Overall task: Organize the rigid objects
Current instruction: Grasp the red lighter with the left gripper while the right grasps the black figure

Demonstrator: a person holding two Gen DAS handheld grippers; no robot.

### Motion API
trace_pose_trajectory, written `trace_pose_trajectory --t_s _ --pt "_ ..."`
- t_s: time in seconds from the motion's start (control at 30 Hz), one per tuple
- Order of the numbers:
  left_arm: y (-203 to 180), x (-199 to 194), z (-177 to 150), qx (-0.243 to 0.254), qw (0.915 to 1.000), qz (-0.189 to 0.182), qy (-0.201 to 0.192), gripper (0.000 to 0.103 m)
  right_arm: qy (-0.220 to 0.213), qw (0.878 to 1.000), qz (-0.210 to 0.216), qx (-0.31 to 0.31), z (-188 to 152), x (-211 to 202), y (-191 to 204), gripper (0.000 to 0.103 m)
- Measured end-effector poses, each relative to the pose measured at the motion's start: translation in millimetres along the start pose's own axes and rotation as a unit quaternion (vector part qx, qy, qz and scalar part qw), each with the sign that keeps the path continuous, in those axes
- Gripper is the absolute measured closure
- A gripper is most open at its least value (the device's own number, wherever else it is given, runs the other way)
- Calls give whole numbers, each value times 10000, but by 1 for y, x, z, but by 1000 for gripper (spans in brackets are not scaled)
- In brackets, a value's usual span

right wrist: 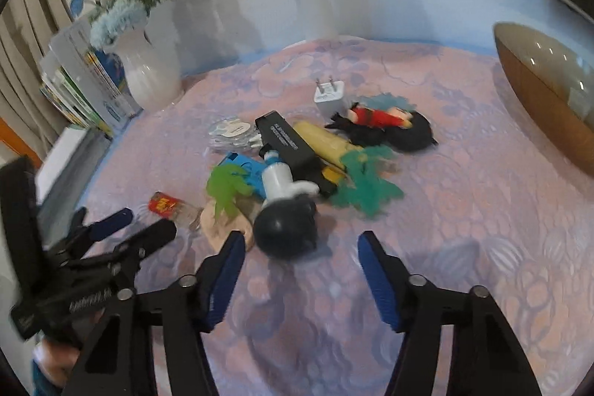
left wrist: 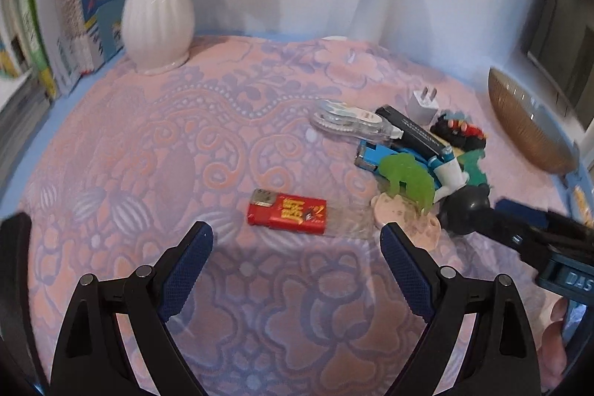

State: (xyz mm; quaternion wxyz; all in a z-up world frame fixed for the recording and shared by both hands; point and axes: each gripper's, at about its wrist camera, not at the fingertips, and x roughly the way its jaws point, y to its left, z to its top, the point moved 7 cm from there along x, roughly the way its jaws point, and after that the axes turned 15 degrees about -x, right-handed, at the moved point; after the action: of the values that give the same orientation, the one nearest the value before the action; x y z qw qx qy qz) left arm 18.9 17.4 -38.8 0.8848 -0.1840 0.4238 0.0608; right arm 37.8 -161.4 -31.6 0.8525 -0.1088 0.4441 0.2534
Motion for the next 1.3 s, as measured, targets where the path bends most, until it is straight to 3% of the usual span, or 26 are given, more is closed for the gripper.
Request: trace_pose_trajectory --t_s 0.1,0.17,0.27,0.43,0.5,0.57,0.63,0.7,0.77,0.8,0.87,1.03,1.17,1.23,1.3 --pt "-2 11 3 120 9993 333 89 12 -5 9999 118 74 7 14 3 55" --pt "3 14 4 -2 9994 278 209 14 35 9998 183 107 10 25 4 63" --pt "16 7 2 -135 9993 242 240 18 -82 9997 213 -25 7 25 6 64" --pt "55 -9 -2 -382 9979 488 214 20 -152 9994 294 -48 4 22 6 63" --pt "57 -18 0 -354 9989 175 236 20 -154 9991 383 33 4 23 4 63" --pt "44 -24 4 81 9997 -30 215 19 -165 9986 485 132 3 23 2 63" --pt "27 -19 6 683 9973 58 262 19 -178 9979 578 230 2 23 0 63" --pt "9 -6 2 1434 9881 -7 559 19 -200 9970 675 330 1 23 -2 63" --pt "1 15 -5 2133 9726 149 912 18 -220 9959 762 426 0 22 -4 63" --pt "-2 18 -2 2257 9700 54 907 19 -228 9956 791 457 -1 22 -5 63" --pt "-8 20 6 2375 9670 -194 905 37 -245 9949 838 500 -2 21 -6 63" --pt "-21 35 16 2571 9568 -669 1182 48 -249 9951 834 477 -2 21 -5 63" --pt "-21 25 10 2384 9630 -693 1052 76 -279 9950 836 468 -1 20 -5 63" --pt "-18 16 0 2235 9675 -702 956 83 -334 9955 775 441 0 17 -3 63" --pt "-16 7 -9 1968 9745 -654 857 83 -416 9966 619 348 2 12 0 63"
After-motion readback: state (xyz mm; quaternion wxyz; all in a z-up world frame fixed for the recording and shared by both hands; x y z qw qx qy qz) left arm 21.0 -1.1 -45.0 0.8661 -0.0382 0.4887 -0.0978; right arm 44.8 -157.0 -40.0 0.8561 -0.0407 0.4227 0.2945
